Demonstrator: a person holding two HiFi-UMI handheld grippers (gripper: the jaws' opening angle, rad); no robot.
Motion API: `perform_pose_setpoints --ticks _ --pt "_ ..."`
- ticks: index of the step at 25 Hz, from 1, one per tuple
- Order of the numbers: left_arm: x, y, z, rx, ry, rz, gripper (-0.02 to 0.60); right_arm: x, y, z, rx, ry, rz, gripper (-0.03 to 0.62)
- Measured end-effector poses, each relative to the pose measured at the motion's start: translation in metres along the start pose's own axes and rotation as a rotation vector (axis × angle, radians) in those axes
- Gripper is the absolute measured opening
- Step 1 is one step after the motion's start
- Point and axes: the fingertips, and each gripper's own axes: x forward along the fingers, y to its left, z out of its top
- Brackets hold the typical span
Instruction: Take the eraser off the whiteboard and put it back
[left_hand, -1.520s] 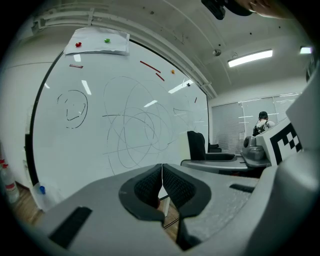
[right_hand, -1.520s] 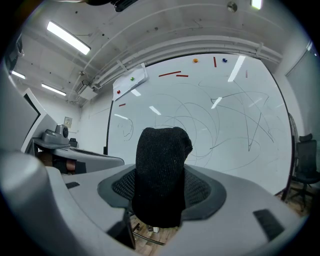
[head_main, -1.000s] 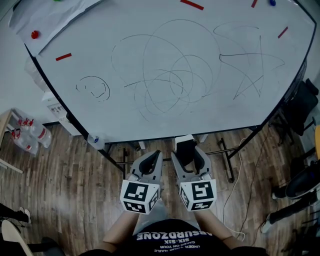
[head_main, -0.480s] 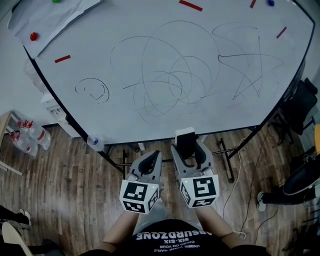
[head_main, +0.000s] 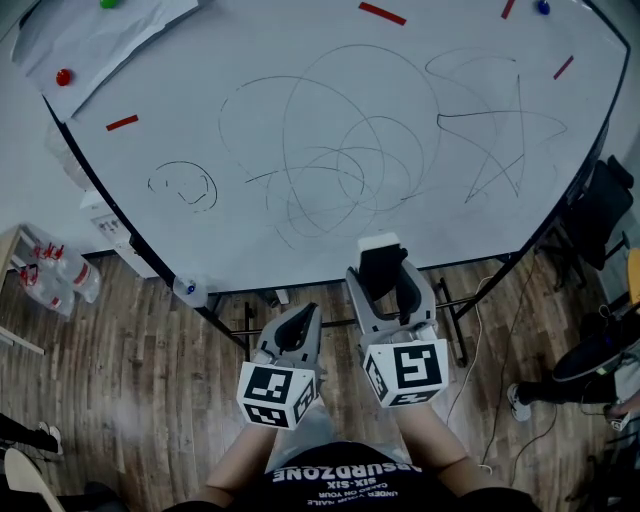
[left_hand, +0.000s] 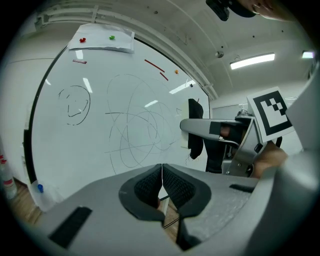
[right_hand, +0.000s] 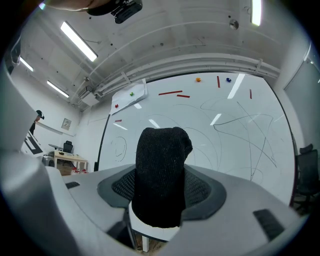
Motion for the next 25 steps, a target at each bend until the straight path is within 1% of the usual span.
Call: perform_pose_setpoints --ticks 10,25 --pt "0.002 0.005 -0.002 -0.008 0.003 0.007 0.008 0.012 -0.006 0.002 -0.005 -0.005 -0.015 0.253" --pt "0.017 0.015 -0.005 -0.015 0.016 0.008 0.008 0.048 -0.017 0.0 -0.025 -0.008 -0.022 0.255"
